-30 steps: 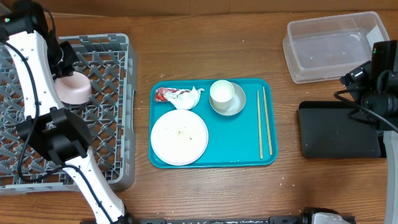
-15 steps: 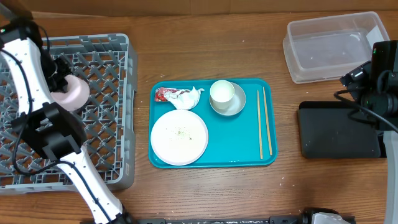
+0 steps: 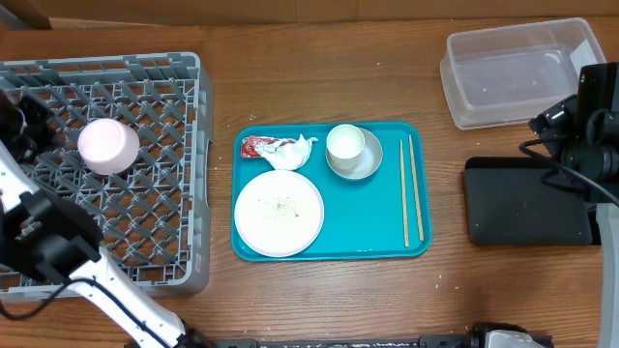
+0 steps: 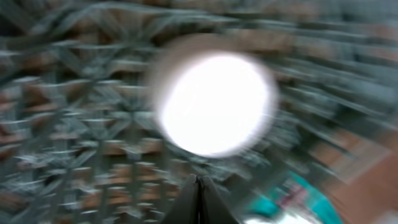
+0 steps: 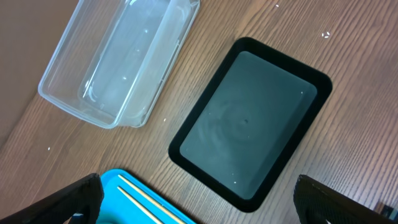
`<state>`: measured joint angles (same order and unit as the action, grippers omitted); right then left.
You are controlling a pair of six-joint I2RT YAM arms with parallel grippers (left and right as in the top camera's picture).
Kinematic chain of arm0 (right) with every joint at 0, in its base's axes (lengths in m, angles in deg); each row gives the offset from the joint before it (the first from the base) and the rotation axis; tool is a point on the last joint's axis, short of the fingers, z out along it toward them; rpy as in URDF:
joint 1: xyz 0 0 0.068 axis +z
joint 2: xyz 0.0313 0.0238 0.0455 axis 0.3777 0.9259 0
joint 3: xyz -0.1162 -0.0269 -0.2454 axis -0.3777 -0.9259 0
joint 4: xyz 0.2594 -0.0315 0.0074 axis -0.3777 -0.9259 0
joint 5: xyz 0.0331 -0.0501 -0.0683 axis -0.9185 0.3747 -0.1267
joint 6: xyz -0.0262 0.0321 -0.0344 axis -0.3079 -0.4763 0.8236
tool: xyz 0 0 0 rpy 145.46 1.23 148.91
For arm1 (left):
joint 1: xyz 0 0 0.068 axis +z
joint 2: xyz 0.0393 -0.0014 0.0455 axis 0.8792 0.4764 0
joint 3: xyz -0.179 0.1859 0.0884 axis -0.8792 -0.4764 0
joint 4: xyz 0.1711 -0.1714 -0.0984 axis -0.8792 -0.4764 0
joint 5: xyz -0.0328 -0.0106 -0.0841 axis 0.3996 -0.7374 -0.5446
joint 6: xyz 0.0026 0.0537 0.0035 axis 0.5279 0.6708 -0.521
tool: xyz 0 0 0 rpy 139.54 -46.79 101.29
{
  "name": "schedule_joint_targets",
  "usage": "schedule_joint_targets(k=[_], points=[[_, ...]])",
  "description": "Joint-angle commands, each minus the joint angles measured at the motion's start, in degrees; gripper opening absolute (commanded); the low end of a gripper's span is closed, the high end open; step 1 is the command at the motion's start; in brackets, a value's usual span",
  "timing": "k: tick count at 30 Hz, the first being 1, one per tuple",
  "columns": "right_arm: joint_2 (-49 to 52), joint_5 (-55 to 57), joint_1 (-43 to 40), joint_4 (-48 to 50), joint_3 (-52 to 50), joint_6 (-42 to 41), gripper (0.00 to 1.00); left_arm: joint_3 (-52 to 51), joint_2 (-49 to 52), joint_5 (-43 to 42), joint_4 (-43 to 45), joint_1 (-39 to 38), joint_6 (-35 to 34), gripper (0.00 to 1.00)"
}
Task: Sort waste into correct bins and load items into the dishwasher
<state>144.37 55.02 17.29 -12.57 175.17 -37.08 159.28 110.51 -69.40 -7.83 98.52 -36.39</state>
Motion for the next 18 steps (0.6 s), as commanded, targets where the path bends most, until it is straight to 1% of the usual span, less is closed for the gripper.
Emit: schedule_joint_targets(k=[1, 4, 5, 6, 7, 10, 11, 13, 18], points=[[-0.04, 0.20, -0.33, 0.15, 0.46, -0.22, 1.00, 0.48, -9.20, -13.20, 0.26, -5.29, 6.08, 0.04], [-0.04, 0.20, -0.33, 0.15, 0.46, -0.22, 1.00, 0.48, -12.00, -13.09, -0.63, -11.04, 9.18, 0.04], [-0.04, 0.20, -0.33, 0.15, 0.46, -0.22, 1.00, 0.48, -12.37, -13.14, -1.22, -13.73, 10.12, 0.19], [-0.04, 0.20, -0.33, 0.15, 0.46, -0.24, 1.00, 0.48, -12.37, -13.11, -1.75, -15.93, 10.75, 0.37], [-0.04, 0.20, -0.33, 0.15, 0.46, -0.22, 1.00, 0.46, -12.17, -13.09, -2.36, -19.23, 11.67, 0.49], [-0.04, 0.20, -0.33, 0.15, 0.46, -0.24, 1.00, 0.44, -10.56, -11.67, -2.64, -27.56, 13.46, 0.54], [-0.04, 0.20, -0.33, 0.15, 0.46, -0.22, 1.00, 0.44, -9.73, -10.34, -2.54, -30.88, 13.62, 0.54], [-0.04, 0.20, -0.33, 0.15, 0.46, -0.22, 1.00, 0.44, -7.28, -6.73, -1.88, -38.27, 13.64, 0.49], [-0.04, 0.20, -0.33, 0.15, 0.46, -0.22, 1.00, 0.44, -1.49, -0.59, 0.85, -50.62, 13.64, 0.49]])
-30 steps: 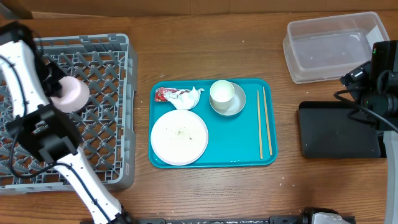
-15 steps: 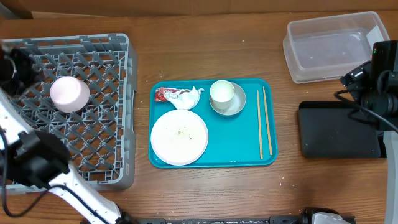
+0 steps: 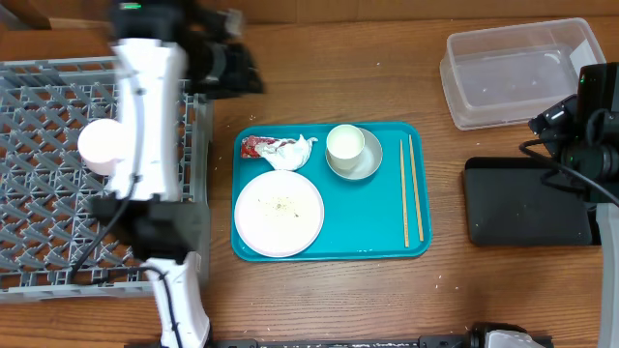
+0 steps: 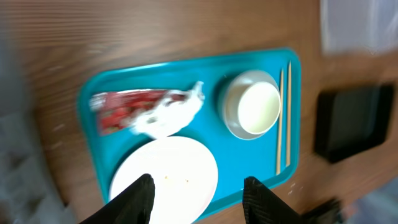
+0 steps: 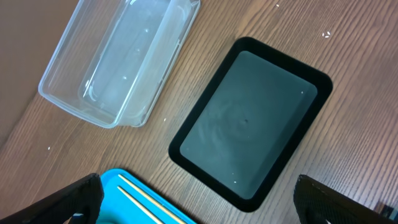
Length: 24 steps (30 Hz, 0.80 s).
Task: Sort waste into correct bins and load items into the dishwasher
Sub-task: 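Reach the left gripper to the white cup and grasp its rim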
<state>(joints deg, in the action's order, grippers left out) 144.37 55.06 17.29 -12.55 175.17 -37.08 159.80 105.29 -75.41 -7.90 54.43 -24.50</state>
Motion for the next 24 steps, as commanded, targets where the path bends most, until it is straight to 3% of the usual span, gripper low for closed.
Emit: schedule_joint_targets(k=[1, 12, 18, 21, 24], points=[[-0.04, 0.15, -0.33, 0.13, 0.46, -0.22, 1.00, -0.09, 4.96, 6.29, 1.57, -8.96, 1.75, 0.50], [-0.04, 0.15, -0.33, 0.13, 0.46, -0.22, 1.00, -0.09, 13.53, 12.33, 10.27, -26.05, 3.08, 0.52], [-0.04, 0.15, -0.33, 0.13, 0.46, -0.22, 1.00, -0.09, 16.31, 20.96, 11.32, -30.12, -3.61, 0.51], [-0.04, 0.15, -0.33, 0.13, 0.46, -0.22, 1.00, -0.09, 18.56, 22.12, 11.56, -31.30, -3.93, 0.48], [-0.04, 0.15, -0.33, 0.13, 0.46, -0.22, 1.00, -0.09, 20.09, 22.36, 11.50, -31.89, -3.96, 0.39]])
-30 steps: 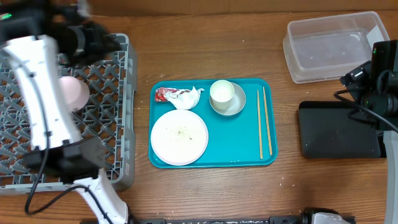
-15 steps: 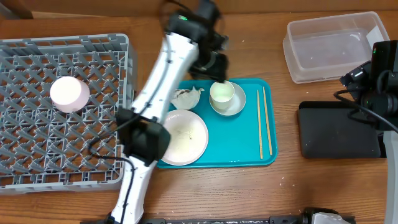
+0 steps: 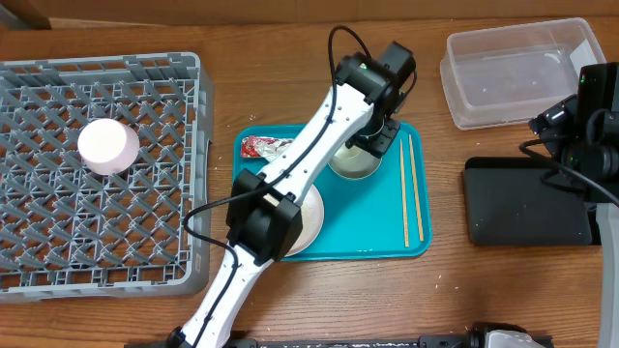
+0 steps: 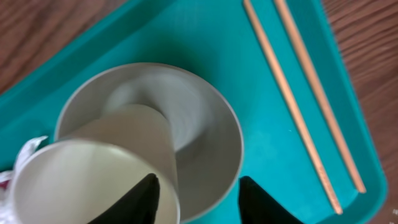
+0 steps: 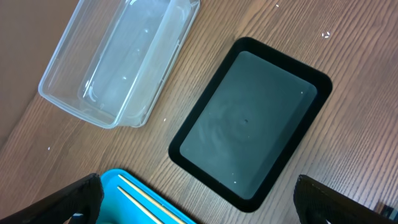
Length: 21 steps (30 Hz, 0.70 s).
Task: Sort waste into correct bins and load items into the dishwasher
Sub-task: 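Reach the left gripper to the white cup and grasp its rim, then lift the white cup off the saucer and carry it to the rack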
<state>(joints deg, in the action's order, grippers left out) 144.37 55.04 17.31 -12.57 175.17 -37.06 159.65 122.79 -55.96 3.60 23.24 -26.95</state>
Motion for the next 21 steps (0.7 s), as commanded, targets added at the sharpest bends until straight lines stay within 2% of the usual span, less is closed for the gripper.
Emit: schedule_joint_targets(k=[1, 5, 8, 16, 21], points=[[-0.04, 0.17, -0.35, 0.15, 0.46, -0.24, 1.00, 0.07, 2.71, 3.06, 0.00, -0.76, -1.64, 0.36], [-0.04, 0.17, -0.35, 0.15, 0.46, -0.24, 1.00, 0.22, 2.12, 6.03, 0.55, -0.74, -4.52, 0.22], [-0.04, 0.17, -0.35, 0.15, 0.46, -0.24, 1.00, 1.44, 1.84, 6.25, -0.15, -0.72, -4.52, 0.04], [-0.04, 0.17, -0.35, 0.15, 0.46, -0.24, 1.00, 14.01, -0.20, 6.23, -9.22, 1.33, -7.98, 0.04], [-0.04, 0.17, -0.35, 0.15, 0.46, -0.24, 1.00, 23.52, -4.76, 5.03, -14.14, 6.78, -9.11, 0.04]])
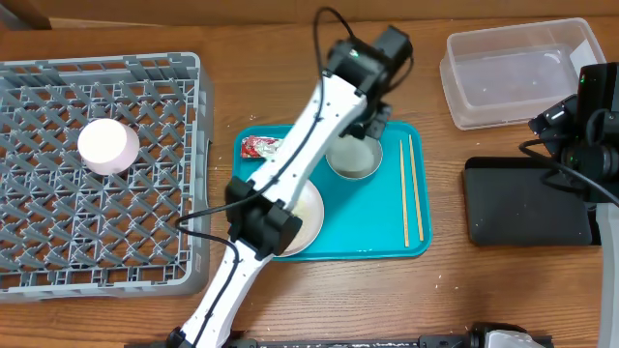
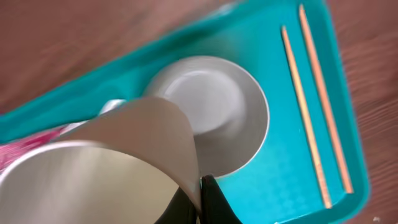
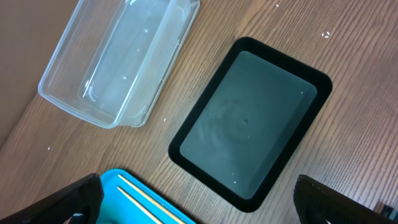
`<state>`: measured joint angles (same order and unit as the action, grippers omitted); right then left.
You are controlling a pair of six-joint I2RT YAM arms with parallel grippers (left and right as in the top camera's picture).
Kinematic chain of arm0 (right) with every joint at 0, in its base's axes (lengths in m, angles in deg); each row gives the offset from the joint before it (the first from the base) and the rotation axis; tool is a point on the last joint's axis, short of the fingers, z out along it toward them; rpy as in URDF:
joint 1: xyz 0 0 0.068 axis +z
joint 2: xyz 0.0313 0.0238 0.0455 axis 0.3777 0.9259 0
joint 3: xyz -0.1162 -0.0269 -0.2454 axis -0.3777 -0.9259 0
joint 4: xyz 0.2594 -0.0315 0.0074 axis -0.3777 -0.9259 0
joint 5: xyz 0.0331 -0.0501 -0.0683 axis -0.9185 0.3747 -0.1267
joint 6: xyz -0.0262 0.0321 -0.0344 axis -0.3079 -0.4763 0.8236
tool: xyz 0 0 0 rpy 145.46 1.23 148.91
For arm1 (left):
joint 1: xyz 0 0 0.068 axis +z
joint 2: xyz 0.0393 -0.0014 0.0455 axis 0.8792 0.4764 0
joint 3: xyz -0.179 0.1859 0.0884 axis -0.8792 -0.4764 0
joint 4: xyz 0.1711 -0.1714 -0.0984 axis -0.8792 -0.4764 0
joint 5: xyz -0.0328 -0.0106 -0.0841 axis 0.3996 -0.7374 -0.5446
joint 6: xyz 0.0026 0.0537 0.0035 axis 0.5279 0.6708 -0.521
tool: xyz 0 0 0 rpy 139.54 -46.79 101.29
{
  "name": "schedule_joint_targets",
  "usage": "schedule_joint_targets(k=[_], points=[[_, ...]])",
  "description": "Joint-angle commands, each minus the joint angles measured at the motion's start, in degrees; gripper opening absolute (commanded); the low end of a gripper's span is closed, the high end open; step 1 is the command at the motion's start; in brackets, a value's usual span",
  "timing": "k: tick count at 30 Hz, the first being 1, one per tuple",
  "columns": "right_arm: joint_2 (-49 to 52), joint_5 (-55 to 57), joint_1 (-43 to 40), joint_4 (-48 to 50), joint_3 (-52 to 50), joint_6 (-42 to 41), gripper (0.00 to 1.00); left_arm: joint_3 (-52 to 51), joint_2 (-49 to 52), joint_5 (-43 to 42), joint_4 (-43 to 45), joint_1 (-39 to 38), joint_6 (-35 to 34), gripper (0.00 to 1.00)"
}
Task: Sort waste into correct bins and load items into the dishwasher
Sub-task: 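Lift the white cup off the saucer and carry it to the rack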
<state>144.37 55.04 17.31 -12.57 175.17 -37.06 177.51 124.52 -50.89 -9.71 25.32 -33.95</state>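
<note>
My left gripper is shut on the rim of a cream paper cup, one finger inside and one outside its wall. The cup hangs above an empty grey bowl on the teal tray. In the overhead view the left arm covers the cup. The tray also holds a white plate, a red wrapper with crumpled tissue and two chopsticks. The grey dish rack holds an upturned pink cup. My right gripper stands open.
A clear plastic bin sits at the back right and a black tray in front of it, both below the right wrist. The right arm stands at the right edge of the table.
My left gripper was open around the cup's rim while the cup stood in the bowl. Now it is shut on the rim and the cup is off the bowl, which is empty.
My left gripper was shut over the rack above the pink cup. Then it was open at the rack's far right corner, facing the tray. Then it straddled the rim of the cup in the bowl, and now holds that cup. The right arm stayed put.
</note>
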Motion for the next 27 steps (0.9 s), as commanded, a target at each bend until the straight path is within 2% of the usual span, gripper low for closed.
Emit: schedule_joint_targets(k=[1, 9, 12, 15, 19, 24, 27], points=[[-0.04, 0.17, -0.35, 0.15, 0.46, -0.24, 1.00, 6.08, -8.35, -1.51, -0.83, 6.62, -2.43, 0.04], [-0.04, 0.17, -0.35, 0.15, 0.46, -0.24, 1.00, 4.37, -21.99, -19.80, -0.83, 30.42, -2.03, 0.04], [-0.04, 0.17, -0.35, 0.15, 0.46, -0.24, 1.00, -1.64, -26.88, -24.87, -0.83, 39.19, -0.20, 0.04], [-0.04, 0.17, -0.35, 0.15, 0.46, -0.24, 1.00, -12.26, -32.02, -24.72, -0.83, 45.86, 1.60, 0.04], [-0.04, 0.17, -0.35, 0.15, 0.46, -0.24, 1.00, -27.89, -36.33, -28.13, -0.83, 52.81, 7.74, 0.04], [-0.04, 0.17, -0.35, 0.15, 0.46, -0.24, 1.00, -40.54, -36.48, -43.17, 0.70, 61.70, 20.98, 0.04], [-0.04, 0.17, -0.35, 0.15, 0.46, -0.24, 1.00, -47.84, -36.41, -48.87, 1.86, 67.95, 25.68, 0.04]])
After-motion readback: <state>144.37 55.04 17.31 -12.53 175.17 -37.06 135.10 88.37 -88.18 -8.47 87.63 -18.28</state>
